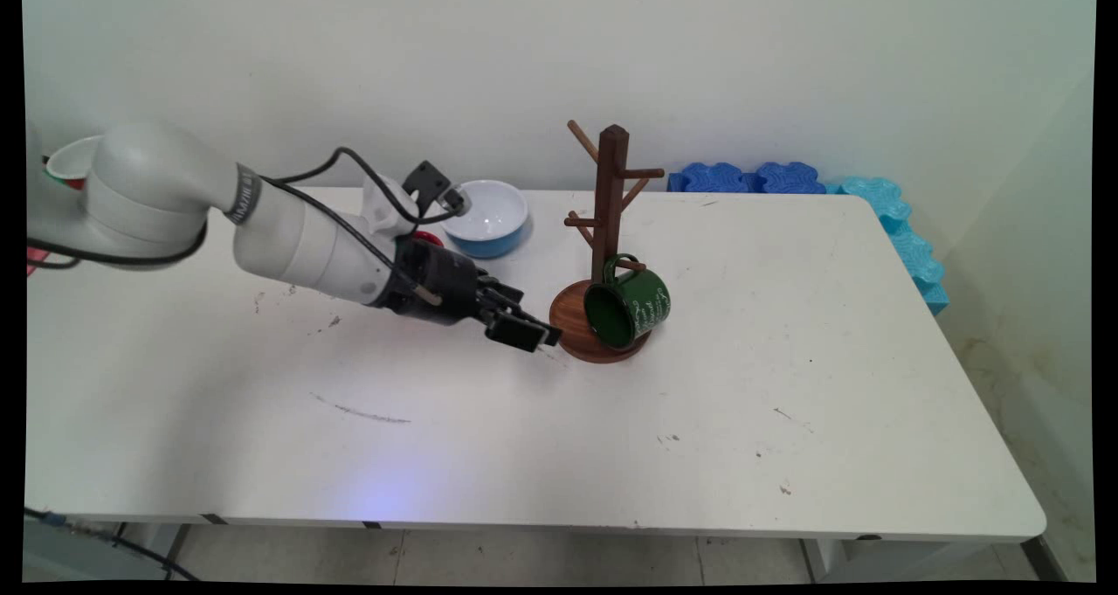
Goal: Pick up the green mug from the rack
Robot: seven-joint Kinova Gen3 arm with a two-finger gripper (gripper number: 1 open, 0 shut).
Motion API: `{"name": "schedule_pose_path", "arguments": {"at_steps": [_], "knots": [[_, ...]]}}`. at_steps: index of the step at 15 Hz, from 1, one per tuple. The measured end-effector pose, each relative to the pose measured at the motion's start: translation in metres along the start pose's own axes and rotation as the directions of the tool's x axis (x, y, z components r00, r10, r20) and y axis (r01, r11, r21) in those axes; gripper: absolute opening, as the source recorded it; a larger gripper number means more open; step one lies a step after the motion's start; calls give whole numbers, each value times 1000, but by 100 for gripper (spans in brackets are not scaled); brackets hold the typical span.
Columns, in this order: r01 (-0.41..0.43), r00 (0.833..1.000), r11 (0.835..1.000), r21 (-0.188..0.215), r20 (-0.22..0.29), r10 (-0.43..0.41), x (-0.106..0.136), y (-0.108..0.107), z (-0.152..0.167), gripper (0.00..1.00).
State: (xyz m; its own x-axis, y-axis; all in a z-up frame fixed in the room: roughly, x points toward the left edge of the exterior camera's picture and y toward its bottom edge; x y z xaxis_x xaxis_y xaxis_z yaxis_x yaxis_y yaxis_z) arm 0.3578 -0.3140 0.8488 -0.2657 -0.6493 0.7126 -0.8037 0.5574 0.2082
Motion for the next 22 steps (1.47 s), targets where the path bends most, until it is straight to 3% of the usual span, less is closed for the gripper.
{"name": "schedule_pose_path", "arguments": {"at_steps": [8, 22], "knots": [[80, 996, 997, -23, -45, -81, 0, 13, 31, 100], [157, 984, 986, -49, -75, -160, 3, 23, 71, 100]]}}
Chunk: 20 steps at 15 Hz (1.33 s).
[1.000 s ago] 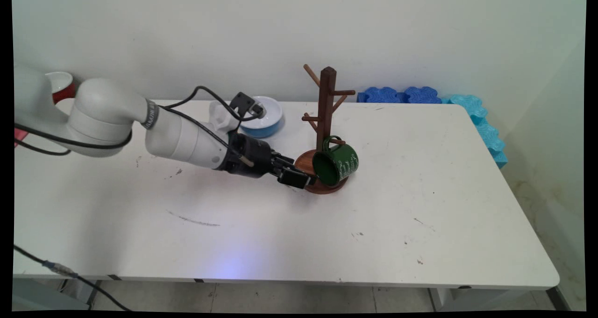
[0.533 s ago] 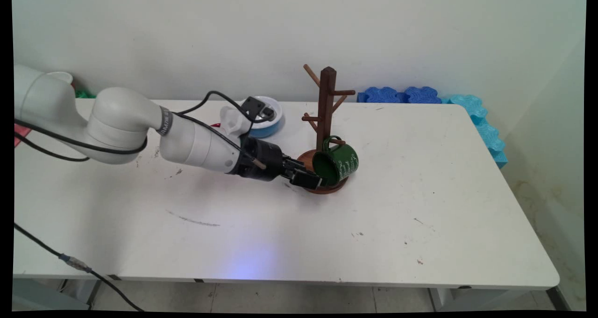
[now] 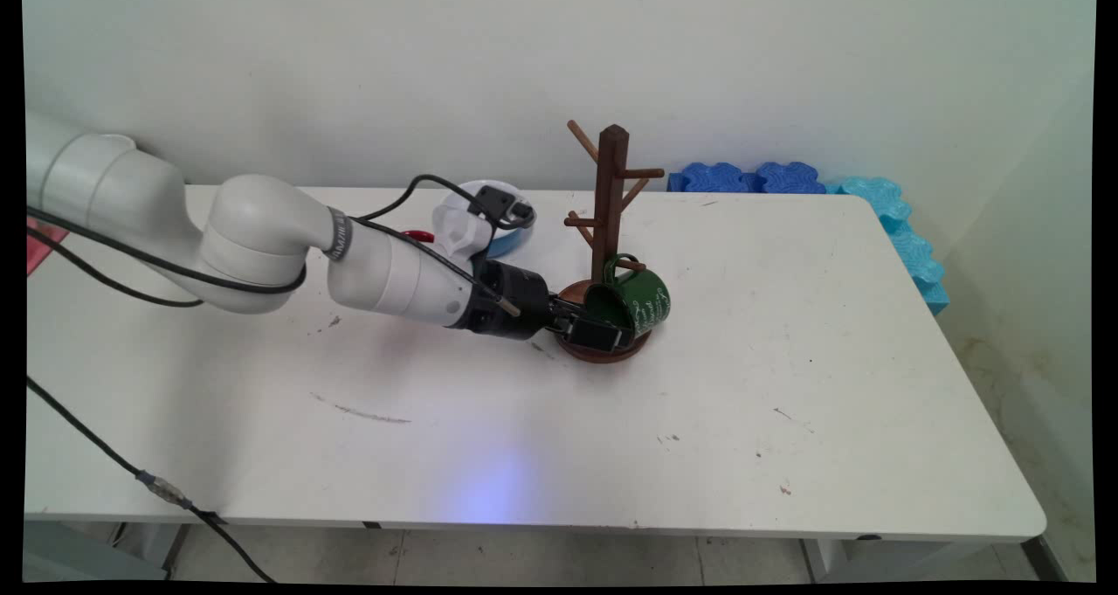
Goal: Pick up the green mug from the rack
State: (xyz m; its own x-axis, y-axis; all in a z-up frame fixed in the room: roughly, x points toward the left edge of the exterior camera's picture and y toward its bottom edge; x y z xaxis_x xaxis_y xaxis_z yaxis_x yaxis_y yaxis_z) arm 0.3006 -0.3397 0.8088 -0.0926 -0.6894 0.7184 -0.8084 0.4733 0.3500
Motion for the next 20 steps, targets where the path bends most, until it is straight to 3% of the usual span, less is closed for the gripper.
{"name": "schedule_pose_path", "arguments": {"at_steps": [10, 20], "knots": [[63, 998, 998, -31, -2, -63, -3, 11, 26, 100], [134, 990, 990, -36, -29, -135, -4, 16, 37, 100]]}}
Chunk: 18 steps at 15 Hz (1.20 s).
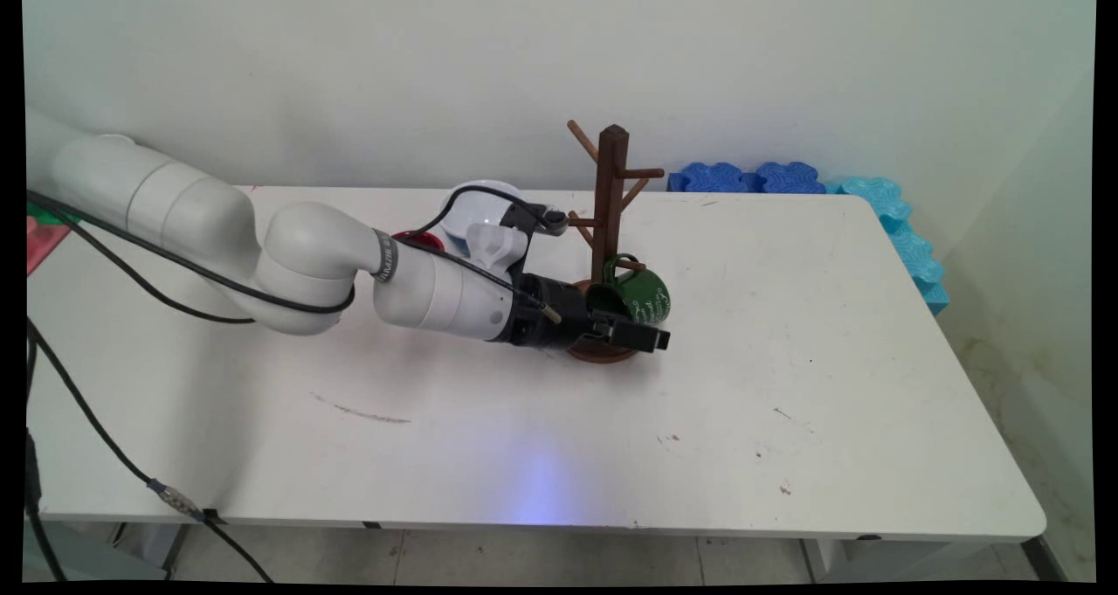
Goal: Pick up the green mug from the rack
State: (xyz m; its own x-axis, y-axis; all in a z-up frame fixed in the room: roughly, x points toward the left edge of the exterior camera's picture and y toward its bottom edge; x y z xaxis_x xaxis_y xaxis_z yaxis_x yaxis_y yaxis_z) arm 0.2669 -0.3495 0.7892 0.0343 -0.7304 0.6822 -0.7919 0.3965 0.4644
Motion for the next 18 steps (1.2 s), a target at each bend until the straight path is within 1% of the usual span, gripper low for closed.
{"name": "schedule_pose_path", "arguments": {"at_steps": [9, 15, 16, 18], "knots": [[89, 996, 996, 0, -30, -89, 1, 3, 5, 100], [129, 991, 992, -1, -41, -129, 1, 4, 7, 100], [134, 990, 991, -2, -42, -134, 1, 4, 8, 0], [140, 989, 990, -3, -45, -140, 1, 4, 8, 0]]}}
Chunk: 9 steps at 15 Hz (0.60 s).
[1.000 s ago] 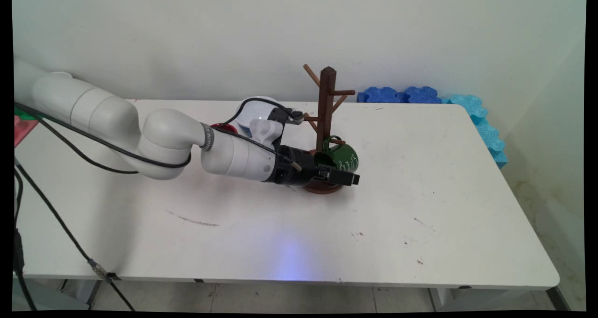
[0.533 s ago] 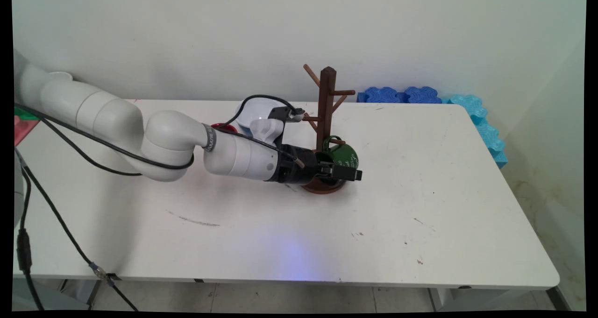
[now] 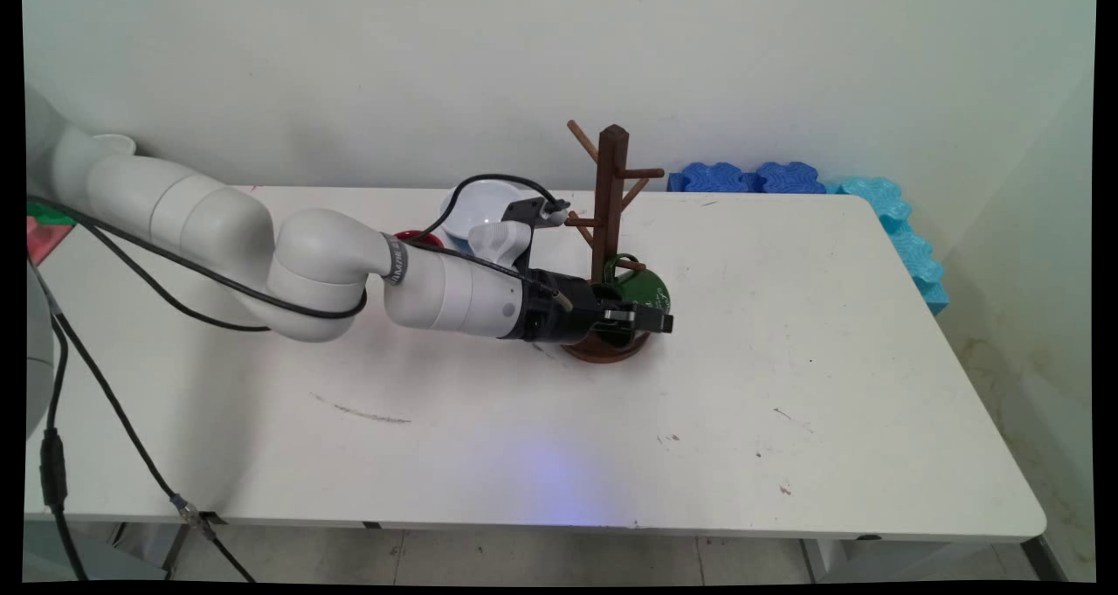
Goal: Pick up the green mug from the rack, then place the picked object on the table
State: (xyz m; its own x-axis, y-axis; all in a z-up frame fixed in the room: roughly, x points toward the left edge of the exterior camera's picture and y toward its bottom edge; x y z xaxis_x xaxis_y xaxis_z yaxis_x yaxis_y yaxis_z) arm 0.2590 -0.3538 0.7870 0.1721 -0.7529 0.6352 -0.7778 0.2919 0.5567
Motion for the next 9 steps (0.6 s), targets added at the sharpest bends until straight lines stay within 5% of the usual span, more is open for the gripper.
{"name": "schedule_pose_path", "arguments": {"at_steps": [9], "knots": [[4, 1000, 1000, -1, 0, -4, 0, 0, 0, 0]]}}
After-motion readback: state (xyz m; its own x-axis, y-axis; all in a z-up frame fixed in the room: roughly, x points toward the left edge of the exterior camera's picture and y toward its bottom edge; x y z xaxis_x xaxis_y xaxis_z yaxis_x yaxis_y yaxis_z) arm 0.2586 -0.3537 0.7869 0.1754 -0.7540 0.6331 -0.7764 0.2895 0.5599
